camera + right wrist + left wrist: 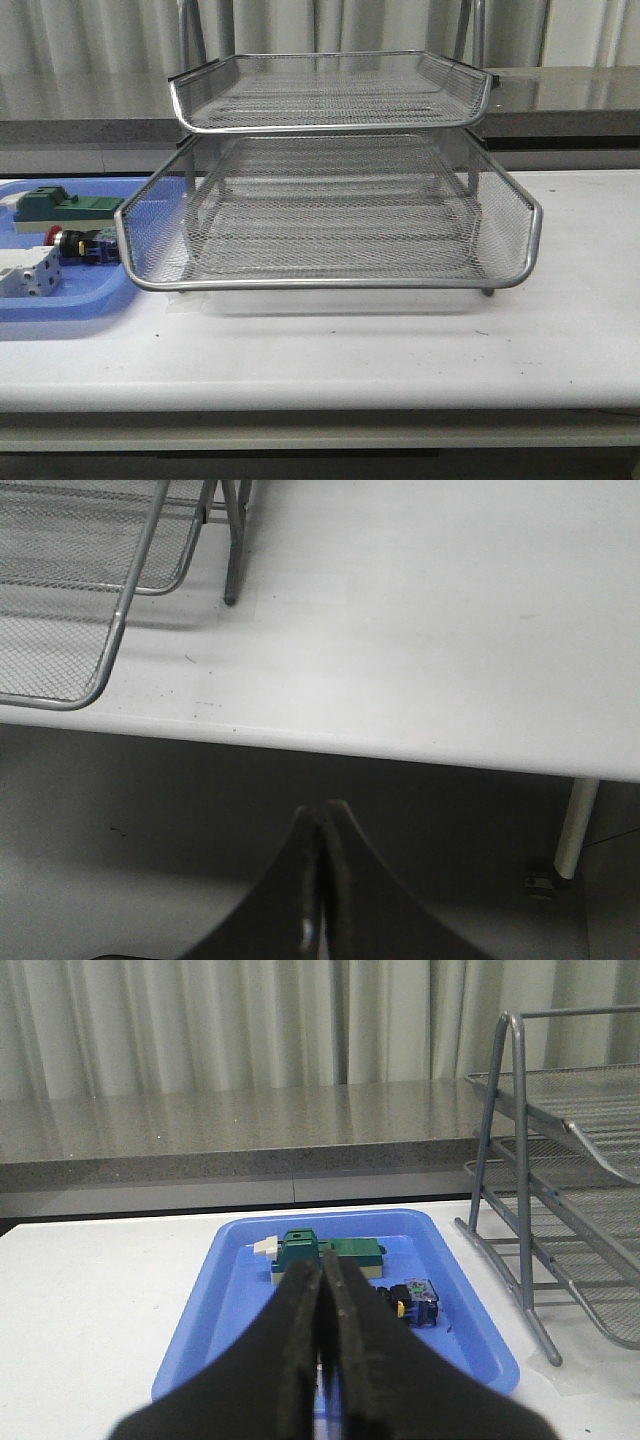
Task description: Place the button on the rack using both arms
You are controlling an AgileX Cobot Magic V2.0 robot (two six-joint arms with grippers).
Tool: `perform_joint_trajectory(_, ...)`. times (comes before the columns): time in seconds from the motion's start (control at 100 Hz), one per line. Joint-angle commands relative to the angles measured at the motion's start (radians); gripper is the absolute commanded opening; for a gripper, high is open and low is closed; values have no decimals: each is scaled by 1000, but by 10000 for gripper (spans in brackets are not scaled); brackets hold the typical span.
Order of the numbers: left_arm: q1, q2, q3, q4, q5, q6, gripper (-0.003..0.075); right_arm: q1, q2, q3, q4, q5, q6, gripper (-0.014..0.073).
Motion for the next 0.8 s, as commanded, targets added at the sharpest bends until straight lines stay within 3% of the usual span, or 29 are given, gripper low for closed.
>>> perform_joint_trajectory(0.0, -6, -31, 33, -8, -81, -7, -20, 1, 2, -35, -20, -54, 0, -68)
perform_joint_trajectory(0.4, -4, -29, -14, -62, -150, -7, -20, 1, 2, -35, -20, -54, 0, -68)
perform_joint_trajectory(0.59, -4, 55, -182, -125, -1, -7, -20, 1, 2, -35, -20, -54, 0, -68)
perform_joint_trajectory(0.79, -4, 302, -431, -136, 174, -7, -20, 1, 2, -35, -20, -54, 0, -68)
